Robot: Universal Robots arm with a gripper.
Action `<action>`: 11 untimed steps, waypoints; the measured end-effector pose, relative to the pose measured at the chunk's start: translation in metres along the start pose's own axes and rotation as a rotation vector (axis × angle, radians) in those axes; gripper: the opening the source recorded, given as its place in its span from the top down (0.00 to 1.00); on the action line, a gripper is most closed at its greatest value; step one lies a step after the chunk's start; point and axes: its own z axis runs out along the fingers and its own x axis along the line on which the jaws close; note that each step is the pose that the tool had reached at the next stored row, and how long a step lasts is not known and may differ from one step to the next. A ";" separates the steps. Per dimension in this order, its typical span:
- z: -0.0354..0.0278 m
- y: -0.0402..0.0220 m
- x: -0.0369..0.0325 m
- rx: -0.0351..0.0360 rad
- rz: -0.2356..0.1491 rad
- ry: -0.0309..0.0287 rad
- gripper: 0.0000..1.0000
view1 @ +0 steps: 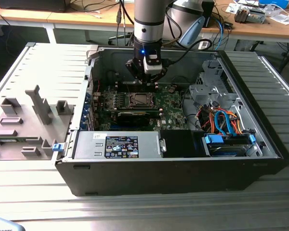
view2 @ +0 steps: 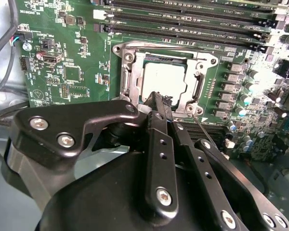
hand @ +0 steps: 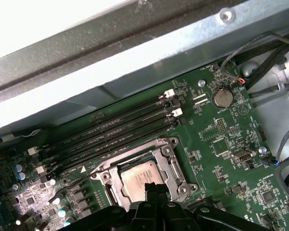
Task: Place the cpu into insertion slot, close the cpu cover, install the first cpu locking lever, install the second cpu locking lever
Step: 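Install the first cpu locking lever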
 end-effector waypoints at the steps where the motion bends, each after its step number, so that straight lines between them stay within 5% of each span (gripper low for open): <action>1: 0.0000 0.0000 0.0000 -0.0001 -0.002 0.0000 0.89; 11: 0.0000 0.0000 0.0000 -0.0009 -0.024 -0.0005 0.89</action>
